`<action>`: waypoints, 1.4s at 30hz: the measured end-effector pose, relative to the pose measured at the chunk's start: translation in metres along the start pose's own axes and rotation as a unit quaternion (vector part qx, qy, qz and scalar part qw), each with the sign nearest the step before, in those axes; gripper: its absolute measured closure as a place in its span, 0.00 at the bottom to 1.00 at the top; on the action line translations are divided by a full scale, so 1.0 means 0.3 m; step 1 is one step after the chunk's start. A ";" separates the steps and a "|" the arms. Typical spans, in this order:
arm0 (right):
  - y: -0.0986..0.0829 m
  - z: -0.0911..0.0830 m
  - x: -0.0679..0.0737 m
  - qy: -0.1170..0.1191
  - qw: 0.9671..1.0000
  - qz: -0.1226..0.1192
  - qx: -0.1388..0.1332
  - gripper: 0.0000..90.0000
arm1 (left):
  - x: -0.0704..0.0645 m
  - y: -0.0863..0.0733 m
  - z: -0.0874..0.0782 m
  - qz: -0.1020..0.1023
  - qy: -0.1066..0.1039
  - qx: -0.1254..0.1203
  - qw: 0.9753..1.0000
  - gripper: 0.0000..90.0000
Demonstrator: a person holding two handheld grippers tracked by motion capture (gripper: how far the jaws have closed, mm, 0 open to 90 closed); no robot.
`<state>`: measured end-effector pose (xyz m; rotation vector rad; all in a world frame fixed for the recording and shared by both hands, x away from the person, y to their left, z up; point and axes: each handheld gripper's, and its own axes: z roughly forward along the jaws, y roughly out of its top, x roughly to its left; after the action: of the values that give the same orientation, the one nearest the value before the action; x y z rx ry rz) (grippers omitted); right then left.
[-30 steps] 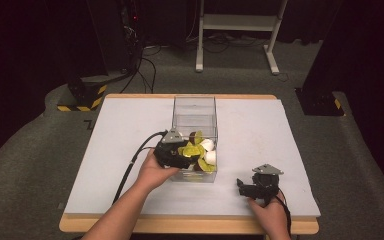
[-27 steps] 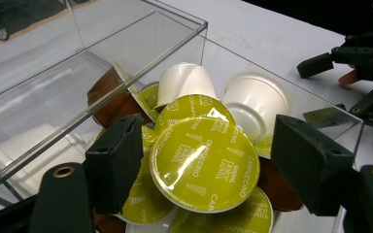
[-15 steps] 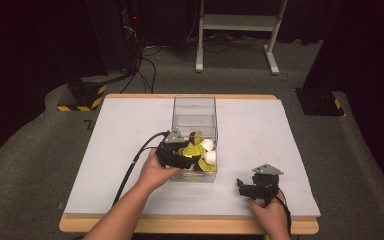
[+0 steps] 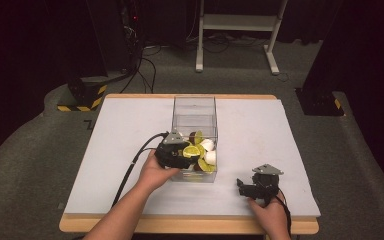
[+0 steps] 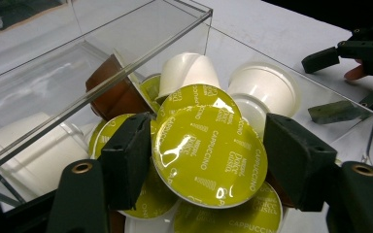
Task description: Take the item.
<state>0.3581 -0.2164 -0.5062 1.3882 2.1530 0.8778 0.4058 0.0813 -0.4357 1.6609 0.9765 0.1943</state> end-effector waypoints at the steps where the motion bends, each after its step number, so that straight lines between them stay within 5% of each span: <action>1: 0.000 0.000 0.000 0.000 1.000 0.000 0.000 0.09 | 0.000 0.000 -0.002 0.003 0.000 0.002 1.000 0.42; 42: 0.000 0.000 0.001 -0.001 1.000 -0.001 0.000 0.09 | 0.021 0.011 -0.077 -0.027 -0.015 -0.043 0.999 0.42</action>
<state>0.3580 -0.2162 -0.5062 1.3869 2.1520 0.8764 0.3978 0.1026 -0.4272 1.5536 0.9766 0.1712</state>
